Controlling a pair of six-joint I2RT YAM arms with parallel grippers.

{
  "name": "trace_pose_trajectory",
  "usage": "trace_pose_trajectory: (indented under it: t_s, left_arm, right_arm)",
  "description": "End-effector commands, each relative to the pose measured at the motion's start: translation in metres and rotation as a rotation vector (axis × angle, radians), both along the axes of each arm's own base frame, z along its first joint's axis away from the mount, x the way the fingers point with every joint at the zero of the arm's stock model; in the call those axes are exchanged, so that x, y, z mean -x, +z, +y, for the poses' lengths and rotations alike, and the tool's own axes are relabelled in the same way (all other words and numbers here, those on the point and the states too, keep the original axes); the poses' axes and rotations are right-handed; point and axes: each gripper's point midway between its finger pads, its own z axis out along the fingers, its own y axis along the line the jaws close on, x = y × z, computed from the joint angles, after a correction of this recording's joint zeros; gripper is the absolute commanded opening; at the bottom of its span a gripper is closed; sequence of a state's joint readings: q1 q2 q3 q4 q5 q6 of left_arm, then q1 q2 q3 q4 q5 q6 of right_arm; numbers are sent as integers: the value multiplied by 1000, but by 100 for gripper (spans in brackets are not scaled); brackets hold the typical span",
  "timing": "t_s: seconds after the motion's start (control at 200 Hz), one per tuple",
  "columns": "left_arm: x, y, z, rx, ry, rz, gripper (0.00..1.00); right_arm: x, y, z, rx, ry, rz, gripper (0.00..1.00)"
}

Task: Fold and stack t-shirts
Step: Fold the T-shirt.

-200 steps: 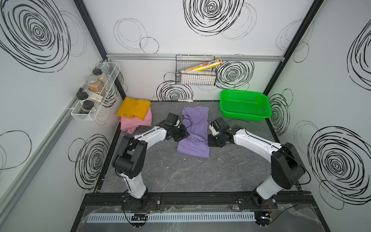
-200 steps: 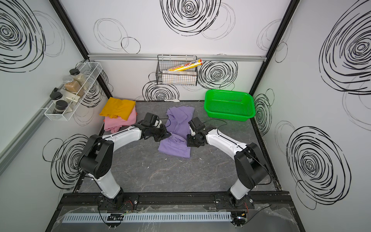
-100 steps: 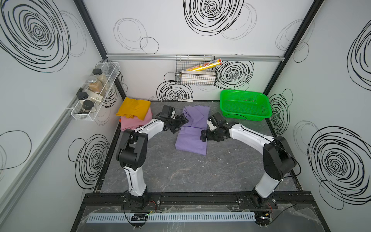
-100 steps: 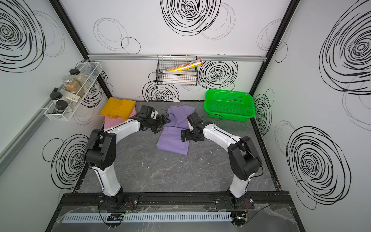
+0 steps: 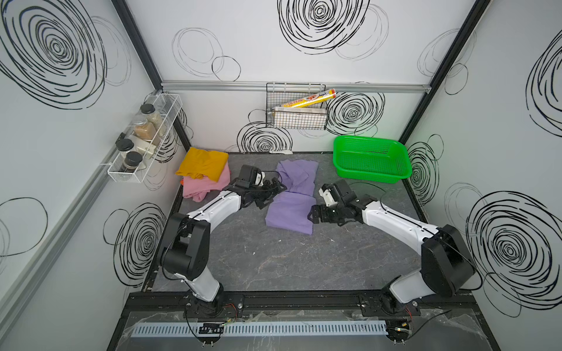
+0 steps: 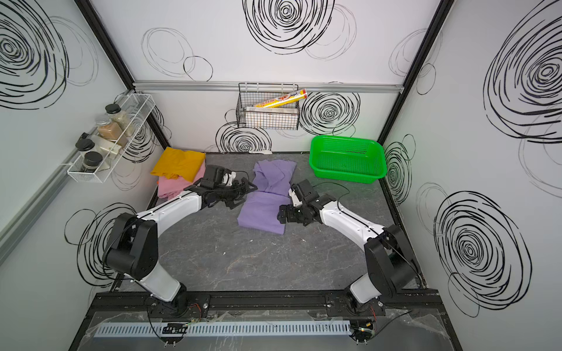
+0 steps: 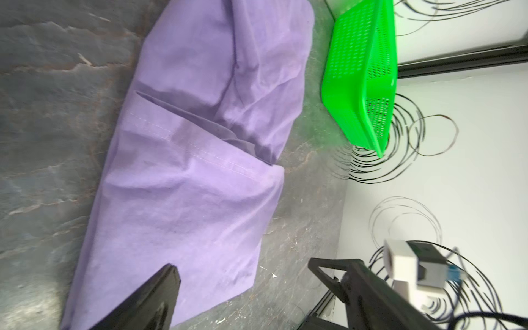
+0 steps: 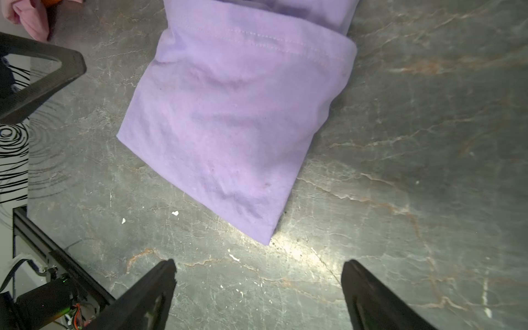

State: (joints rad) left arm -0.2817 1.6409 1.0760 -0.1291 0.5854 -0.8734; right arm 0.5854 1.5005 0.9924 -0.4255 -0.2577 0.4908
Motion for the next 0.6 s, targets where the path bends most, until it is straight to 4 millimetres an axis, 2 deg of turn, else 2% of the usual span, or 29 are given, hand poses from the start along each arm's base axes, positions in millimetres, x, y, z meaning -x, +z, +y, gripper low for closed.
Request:
trace_pose_trajectory:
  t_s: [0.0, 0.115, 0.195, 0.295, 0.406, 0.596]
  left_arm:
    - [5, 10, -14, 81, -44, -34, 97]
    - [2, 17, -30, 126, -82, -60, 97]
    - [-1, 13, -37, 113, -101, -48, 97]
    - [-1, 5, -38, 35, -125, -41, 98]
    - [7, -10, -26, -65, -133, -16, 98]
    - [33, -30, 3, -215, -135, 17, 98]
  right_arm:
    - [-4, 14, 12, -98, -3, -29, 95]
    - [-8, 19, 16, -114, -3, -43, 94]
    - [-10, 22, 15, -113, -13, -49, 94]
    - [-8, 17, 12, -91, -21, -33, 93]
    - [-3, 10, 9, -88, -29, -16, 91]
    - [13, -4, 2, -101, -50, 23, 89]
